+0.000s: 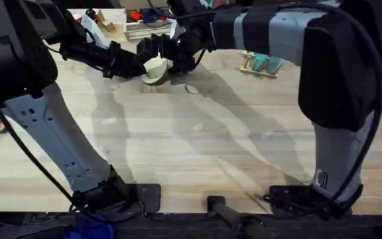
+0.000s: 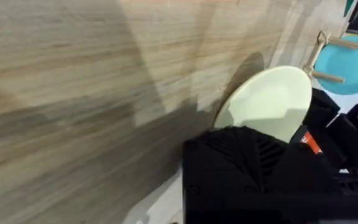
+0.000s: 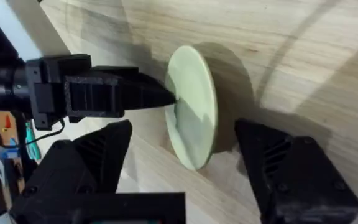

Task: Pick up the plates from the table one by one and place each into a slot on the dish rack.

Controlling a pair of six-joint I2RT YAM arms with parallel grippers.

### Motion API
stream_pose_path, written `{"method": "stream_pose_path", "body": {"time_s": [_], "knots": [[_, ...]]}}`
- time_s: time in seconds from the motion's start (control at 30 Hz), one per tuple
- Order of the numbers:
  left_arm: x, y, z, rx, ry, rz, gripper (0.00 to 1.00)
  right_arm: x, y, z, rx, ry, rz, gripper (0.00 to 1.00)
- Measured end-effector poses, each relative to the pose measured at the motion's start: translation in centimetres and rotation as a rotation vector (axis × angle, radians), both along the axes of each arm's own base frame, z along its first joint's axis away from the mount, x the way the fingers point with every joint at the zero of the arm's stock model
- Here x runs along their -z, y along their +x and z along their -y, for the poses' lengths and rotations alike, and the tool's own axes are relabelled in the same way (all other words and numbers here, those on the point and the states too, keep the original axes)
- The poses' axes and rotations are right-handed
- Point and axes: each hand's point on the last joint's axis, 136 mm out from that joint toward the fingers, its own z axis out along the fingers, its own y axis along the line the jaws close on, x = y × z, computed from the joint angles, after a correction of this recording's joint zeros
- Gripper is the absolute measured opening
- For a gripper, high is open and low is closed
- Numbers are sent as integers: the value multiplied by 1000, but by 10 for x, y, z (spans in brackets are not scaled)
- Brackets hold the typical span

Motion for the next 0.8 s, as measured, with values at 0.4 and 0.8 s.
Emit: {"method": "stream_pose_path", "body": {"time_s": [0.4,0.8], "knots": [[0,0,0,0,0,0,41,0,2,1,7,-3,10,995],[0,0,0,0,0,1,41,-6,12,-2,24,7,57,976]]}}
